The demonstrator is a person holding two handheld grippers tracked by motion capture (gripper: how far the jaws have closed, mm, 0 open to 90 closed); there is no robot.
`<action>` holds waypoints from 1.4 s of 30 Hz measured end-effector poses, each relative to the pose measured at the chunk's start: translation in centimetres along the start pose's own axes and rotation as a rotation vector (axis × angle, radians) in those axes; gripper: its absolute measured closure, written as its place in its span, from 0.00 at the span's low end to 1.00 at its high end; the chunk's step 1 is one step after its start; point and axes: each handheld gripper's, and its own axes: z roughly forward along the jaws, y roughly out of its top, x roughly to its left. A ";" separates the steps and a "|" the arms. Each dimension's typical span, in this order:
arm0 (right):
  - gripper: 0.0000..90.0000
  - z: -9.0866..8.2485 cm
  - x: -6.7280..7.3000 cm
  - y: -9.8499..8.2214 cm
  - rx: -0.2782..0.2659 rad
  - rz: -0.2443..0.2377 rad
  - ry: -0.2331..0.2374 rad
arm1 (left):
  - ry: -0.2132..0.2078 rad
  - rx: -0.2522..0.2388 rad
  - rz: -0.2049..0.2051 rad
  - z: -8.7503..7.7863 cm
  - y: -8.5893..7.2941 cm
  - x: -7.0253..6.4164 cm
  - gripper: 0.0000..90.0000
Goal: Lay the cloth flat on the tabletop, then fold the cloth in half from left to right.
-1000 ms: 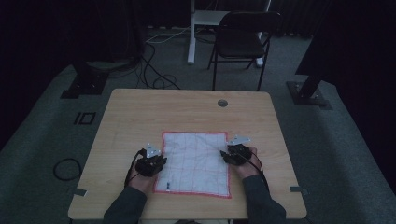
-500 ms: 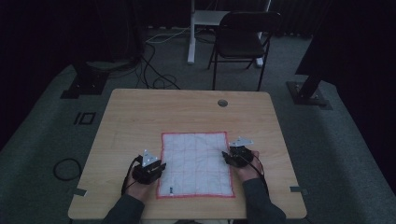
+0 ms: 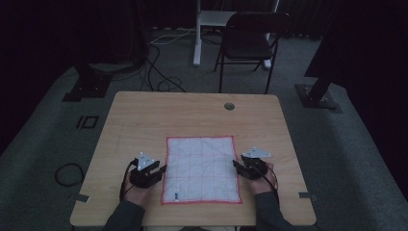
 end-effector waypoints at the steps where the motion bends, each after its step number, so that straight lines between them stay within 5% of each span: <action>1: 0.61 0.0 0.0 0.0 0.000 0.002 0.000 | 0.000 -0.004 -0.007 -0.2 0.0 0.1 0.69; 13: 0.61 -0.1 0.1 -0.1 -0.005 0.000 -0.002 | 0.008 -0.011 -0.042 -0.7 0.3 0.2 0.64; 28: 0.61 -0.1 0.2 -0.1 -0.008 0.004 0.017 | 0.047 0.095 -0.007 3.1 0.2 -0.3 0.59; 34: 0.61 -0.2 0.1 -0.2 -0.015 0.011 0.021 | 0.029 0.093 -0.001 3.9 0.8 -0.3 0.58; 39: 0.61 -0.2 0.1 -0.2 -0.017 0.010 0.023 | -0.013 0.101 -0.031 4.4 1.3 -0.4 0.66; 42: 0.61 -0.2 0.2 -0.2 -0.017 0.008 0.024 | -0.032 0.113 -0.054 4.2 1.2 -0.3 0.88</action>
